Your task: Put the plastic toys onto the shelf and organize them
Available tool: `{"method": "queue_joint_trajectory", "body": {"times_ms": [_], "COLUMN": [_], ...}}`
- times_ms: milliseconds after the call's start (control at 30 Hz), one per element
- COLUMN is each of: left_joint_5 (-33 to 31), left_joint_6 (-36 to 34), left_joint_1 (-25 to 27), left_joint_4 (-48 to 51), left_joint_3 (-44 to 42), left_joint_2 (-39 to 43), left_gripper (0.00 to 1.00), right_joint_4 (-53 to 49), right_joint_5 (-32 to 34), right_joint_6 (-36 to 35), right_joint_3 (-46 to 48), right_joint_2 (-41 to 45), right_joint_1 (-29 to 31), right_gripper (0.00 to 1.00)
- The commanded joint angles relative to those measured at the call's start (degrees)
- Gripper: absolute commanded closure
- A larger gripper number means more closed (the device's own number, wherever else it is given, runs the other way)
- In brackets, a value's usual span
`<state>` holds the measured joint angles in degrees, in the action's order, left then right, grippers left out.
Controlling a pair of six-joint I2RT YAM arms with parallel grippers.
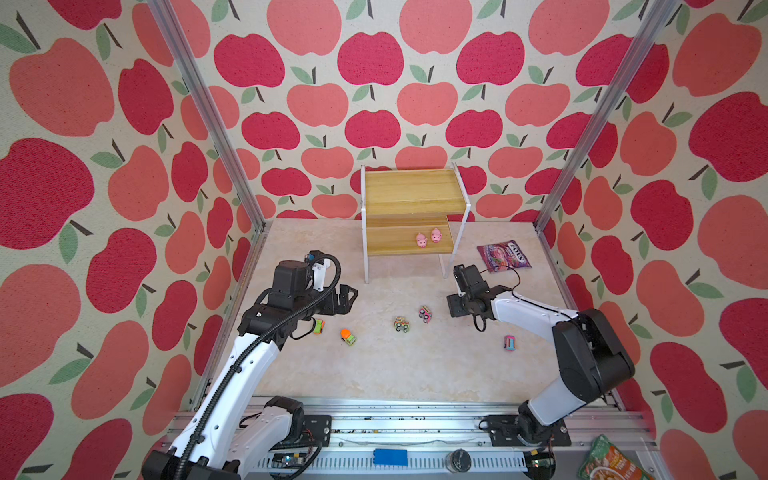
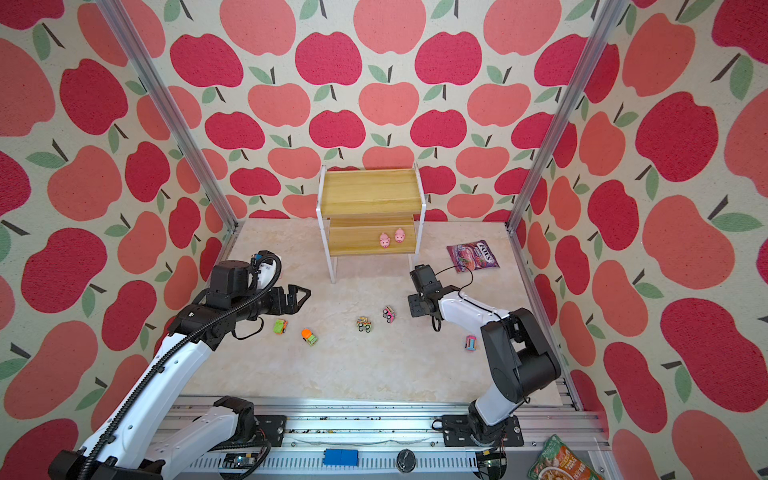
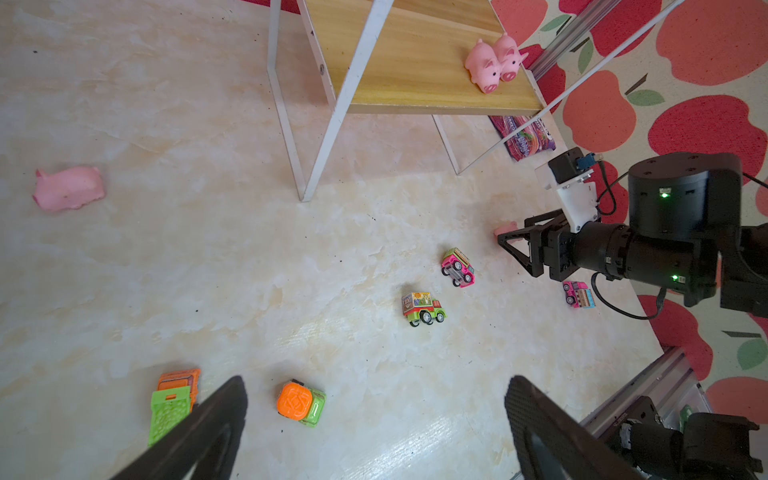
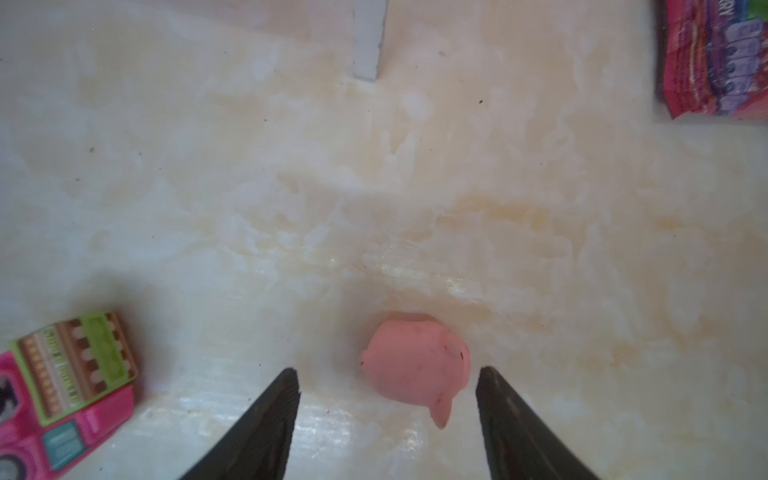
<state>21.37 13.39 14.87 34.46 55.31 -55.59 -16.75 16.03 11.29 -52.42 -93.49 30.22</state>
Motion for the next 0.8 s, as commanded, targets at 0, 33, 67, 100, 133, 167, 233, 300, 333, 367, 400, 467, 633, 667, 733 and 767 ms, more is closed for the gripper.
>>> {"method": "queue_joint_trajectory", "body": {"times_ms": [0, 33, 67, 100, 133, 167, 233, 300, 333, 367, 400, 467, 633, 667, 733, 767], "left_joint_5": [-0.52, -0.53, -0.54, -0.54, -0.54, -0.45, -0.45, -0.44, -0.45, -0.45, -0.34, -0.19, -0.10, -0.02, 0.17, 0.34], "left_joint_6": [-0.82, -0.86, -0.91, -0.93, -0.91, -0.92, -0.91, -0.91, -0.91, -0.91, -0.91, -0.90, -0.80, -0.73, -0.69, -0.64], "left_joint_1": [0.33, 0.33, 0.33, 0.33, 0.33, 0.34, 0.33, 0.33, 0.38, 0.34, 0.33, 0.29, 0.17, 0.11, 0.11, 0.00], "left_joint_4": [0.28, 0.26, 0.26, 0.26, 0.26, 0.26, 0.28, 0.26, 0.27, 0.19, 0.19, 0.17, 0.12, 0.08, 0.05, 0.02], "left_joint_3": [-0.80, -0.78, -0.74, -0.73, -0.67, -0.72, -0.79, -0.73, -0.73, -0.65, -0.70, -0.57, -0.62, -0.47, -0.49, -0.49], "left_joint_2": [0.39, 0.31, 0.29, 0.22, 0.21, 0.11, 0.10, 0.16, 0.17, 0.22, 0.19, 0.15, 0.87, 1.02, 1.28, 1.46], "left_gripper": [0.01, 0.01, 0.01, 0.01, 0.01, 0.01, 0.01, 0.01, 0.01, 0.01, 0.01, 0.01, 0.01, 0.01, 0.01, 0.01], "right_joint_4": [-4.09, -4.41, -4.43, -4.54, -4.90, -4.91, -3.84, -3.33, -3.22, -3.05, -2.94, -2.76, -3.73, -4.17, -5.50, -6.46], "right_joint_5": [0.34, 0.39, 0.45, 0.75, 1.10, 1.33, 1.04, 1.11, 1.06, 0.67, 0.54, 0.90, 1.68, 1.77, 2.05, 2.05], "right_joint_6": [-2.49, -2.20, -2.03, -1.53, -0.93, -0.43, 0.04, 0.72, 1.31, 1.78, 2.27, 3.38, 8.17, 9.60, 13.42, 15.85], "right_joint_3": [-2.62, -2.94, -3.04, -3.16, -3.42, -3.48, -3.26, -3.22, -3.22, -3.14, -3.05, -2.73, -1.92, -1.61, -1.34, -1.26], "right_joint_2": [-1.85, -2.25, -2.72, -3.20, -3.80, -4.27, -4.93, -5.85, -6.37, -6.69, -6.87, -6.43, -2.71, -1.80, -0.38, 0.32], "right_joint_1": [-0.55, -0.60, -0.64, -0.71, -0.86, -1.08, -1.30, -1.59, -1.82, -2.16, -2.35, -2.40, -2.10, -2.14, -2.16, -2.13], "right_gripper": [0.28, 0.28, 0.28, 0.29, 0.30, 0.31, 0.32, 0.37, 0.41, 0.44, 0.47, 0.56, 0.65, 0.65, 0.66, 0.66]}}
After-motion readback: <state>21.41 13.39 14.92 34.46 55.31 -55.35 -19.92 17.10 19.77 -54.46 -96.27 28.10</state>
